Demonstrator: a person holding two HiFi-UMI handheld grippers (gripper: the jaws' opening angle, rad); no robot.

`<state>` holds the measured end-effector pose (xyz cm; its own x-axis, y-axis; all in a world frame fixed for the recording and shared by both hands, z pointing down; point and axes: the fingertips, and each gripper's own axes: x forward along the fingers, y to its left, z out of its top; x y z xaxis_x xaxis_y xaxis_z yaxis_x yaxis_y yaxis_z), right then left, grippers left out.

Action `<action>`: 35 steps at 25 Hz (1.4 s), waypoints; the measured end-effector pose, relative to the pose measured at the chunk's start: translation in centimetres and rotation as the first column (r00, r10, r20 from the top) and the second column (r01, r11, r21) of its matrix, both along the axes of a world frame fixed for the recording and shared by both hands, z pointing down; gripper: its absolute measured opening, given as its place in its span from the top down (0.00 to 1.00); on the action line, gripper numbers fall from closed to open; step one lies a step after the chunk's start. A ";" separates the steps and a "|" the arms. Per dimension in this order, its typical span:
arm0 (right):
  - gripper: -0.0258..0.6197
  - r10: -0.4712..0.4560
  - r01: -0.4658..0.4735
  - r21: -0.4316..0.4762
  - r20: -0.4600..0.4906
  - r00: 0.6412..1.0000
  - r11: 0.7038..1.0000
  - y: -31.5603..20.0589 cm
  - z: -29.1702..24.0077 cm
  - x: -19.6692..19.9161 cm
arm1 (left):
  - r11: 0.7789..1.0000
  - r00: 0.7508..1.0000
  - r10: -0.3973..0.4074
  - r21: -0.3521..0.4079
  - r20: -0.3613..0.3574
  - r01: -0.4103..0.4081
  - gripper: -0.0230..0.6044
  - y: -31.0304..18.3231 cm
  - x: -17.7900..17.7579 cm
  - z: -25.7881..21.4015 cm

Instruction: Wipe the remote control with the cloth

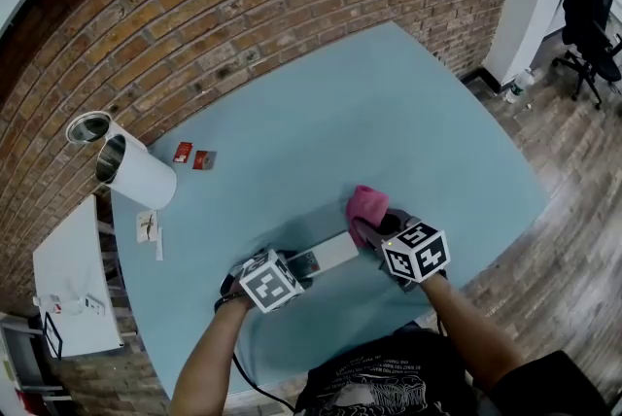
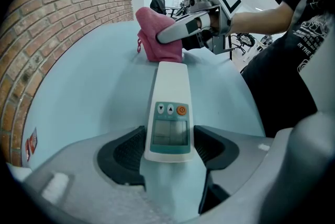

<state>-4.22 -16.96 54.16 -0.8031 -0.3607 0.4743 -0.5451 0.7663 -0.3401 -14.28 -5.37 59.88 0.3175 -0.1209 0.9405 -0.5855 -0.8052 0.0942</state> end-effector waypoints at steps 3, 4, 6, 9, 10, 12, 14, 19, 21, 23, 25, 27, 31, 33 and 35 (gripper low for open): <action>0.86 -0.003 0.003 -0.005 0.002 1.000 1.000 0.7 0.0 0.5 | 1.000 1.000 0.000 0.000 -0.003 0.000 0.49 0.0 0.0 0.0; 0.86 -0.001 0.002 -0.007 0.003 1.000 1.000 0.9 0.0 0.6 | 1.000 1.000 0.000 0.000 -0.002 0.000 0.49 0.0 0.0 0.0; 0.86 0.002 -0.002 -0.010 0.008 1.000 1.000 1.4 -0.1 1.0 | 1.000 1.000 -0.002 0.000 0.002 0.002 0.49 0.0 0.0 -0.1; 0.86 0.005 -0.005 -0.012 0.013 1.000 1.000 2.1 -0.1 1.3 | 1.000 1.000 -0.013 -0.001 0.008 0.013 0.50 0.0 0.1 -0.1; 0.86 0.007 -0.007 -0.011 0.012 1.000 1.000 2.3 -0.1 1.4 | 1.000 1.000 -0.015 -0.001 0.009 0.015 0.50 0.0 0.1 -0.1; 0.86 0.016 -0.016 -0.011 0.010 1.000 1.000 2.8 -0.1 1.8 | 1.000 1.000 -0.013 -0.002 0.007 0.013 0.50 0.1 0.1 0.0; 0.86 0.028 -0.027 -0.013 0.010 1.000 1.000 3.3 -0.1 2.1 | 1.000 1.000 -0.010 0.000 0.004 0.010 0.50 0.1 0.1 -0.1; 0.86 0.039 -0.038 -0.022 0.019 0.999 0.999 4.5 -0.3 2.7 | 1.000 1.000 -0.015 0.008 -0.006 0.015 0.50 0.0 0.3 -0.2; 0.86 0.045 -0.044 -0.034 0.033 0.998 0.998 5.0 -0.4 2.7 | 1.000 1.000 -0.014 0.008 -0.011 0.014 0.50 0.0 0.4 -0.2; 0.86 0.054 -0.052 -0.050 0.052 0.997 0.997 5.5 -0.4 2.5 | 1.000 1.000 -0.013 0.010 -0.017 0.013 0.50 0.0 0.4 -0.2; 0.86 0.058 -0.054 -0.063 0.069 0.996 0.997 6.2 -0.4 2.2 | 1.000 1.000 -0.015 0.016 -0.026 0.015 0.50 0.0 0.3 -0.2; 0.86 0.052 -0.047 -0.068 0.075 0.996 0.997 6.8 -0.5 1.8 | 1.000 0.999 -0.018 0.022 -0.032 0.019 0.50 0.1 0.3 -0.3; 0.86 0.026 -0.019 -0.071 0.097 0.995 0.997 8.0 -0.7 0.6 | 0.999 0.999 -0.021 0.026 -0.037 0.022 0.50 0.0 0.4 -0.3; 0.86 0.017 -0.009 -0.073 0.105 0.994 0.997 8.5 -0.7 0.0 | 0.999 0.999 -0.021 0.026 -0.040 0.022 0.50 0.0 0.4 -0.3; 0.86 0.010 -0.002 -0.077 0.106 0.994 0.997 8.9 -0.6 -0.5 | 0.999 0.999 -0.021 0.026 -0.042 0.022 0.50 0.1 0.4 -0.3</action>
